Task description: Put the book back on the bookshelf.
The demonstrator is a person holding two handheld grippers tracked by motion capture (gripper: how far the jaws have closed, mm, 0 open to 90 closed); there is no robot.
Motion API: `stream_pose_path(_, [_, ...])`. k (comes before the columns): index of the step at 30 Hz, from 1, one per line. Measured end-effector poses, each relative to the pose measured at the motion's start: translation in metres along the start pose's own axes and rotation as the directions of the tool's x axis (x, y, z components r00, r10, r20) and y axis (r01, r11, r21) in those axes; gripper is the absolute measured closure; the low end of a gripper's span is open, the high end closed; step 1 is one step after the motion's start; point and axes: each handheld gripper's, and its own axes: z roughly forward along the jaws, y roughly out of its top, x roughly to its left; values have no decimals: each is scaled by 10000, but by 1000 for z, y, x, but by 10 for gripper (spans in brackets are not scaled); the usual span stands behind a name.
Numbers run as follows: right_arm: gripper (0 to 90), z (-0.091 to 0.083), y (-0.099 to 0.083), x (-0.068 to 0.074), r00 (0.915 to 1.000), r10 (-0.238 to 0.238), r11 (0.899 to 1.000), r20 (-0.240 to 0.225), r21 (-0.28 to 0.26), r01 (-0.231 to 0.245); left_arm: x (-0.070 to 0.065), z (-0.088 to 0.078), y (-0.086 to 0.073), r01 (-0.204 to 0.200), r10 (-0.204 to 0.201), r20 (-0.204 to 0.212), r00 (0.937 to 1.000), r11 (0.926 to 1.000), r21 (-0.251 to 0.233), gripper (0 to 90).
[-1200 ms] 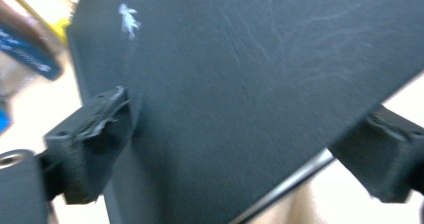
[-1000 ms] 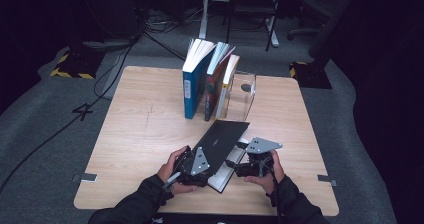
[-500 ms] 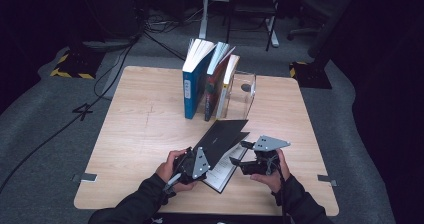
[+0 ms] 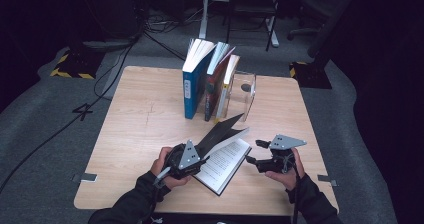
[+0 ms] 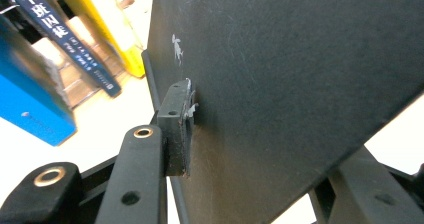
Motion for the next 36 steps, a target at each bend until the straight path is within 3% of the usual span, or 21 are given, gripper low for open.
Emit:
stream_pose_path(4, [275, -3, -4, -4, 9999, -70, 9999, -90, 82, 71, 2, -1, 1, 180, -157, 830, 9964, 9995, -277, 579])
stream_pose_path(7, [274, -3, -7, -5, 9997, -188, 9997, -174, 168, 191, 0, -1, 2, -16, 64, 1393, 9902, 9994, -352, 580])
stream_pose_path(13, [261, -7, -12, -9, 9993, -175, 9998, -336, 101, 178, 2, 0, 5, -61, 184, 2578, 9660, 9988, -484, 580])
stream_pose_path(15, [258, -9, -13, -10, 9988, -241, 9997, -431, 0, 242, 4, 0, 6, -299, 411, 2832, 9582, 9986, -439, 578])
stream_pose_path(21, [257, -5, -10, -13, 9958, -519, 9984, -756, -269, 500, 10, -2, 5, -385, 462, 3040, 9516, 9988, -315, 576])
stream_pose_path(28, [235, 5, -3, -21, 9842, -1116, 9918, -1377, -772, 1017, 13, -3, 1, -258, 338, 3156, 9483, 9992, -296, 539])
stream_pose_path(33, [246, 11, 1, -24, 9736, -1345, 9888, -1843, -894, 1197, 11, -4, 0, -369, 400, 3061, 9512, 9992, -159, 520])
stream_pose_path(36, [283, 13, 7, -23, 9672, -1575, 9859, -1992, -873, 1426, 11, -6, -2, -408, 420, 2838, 9580, 9991, -101, 522])
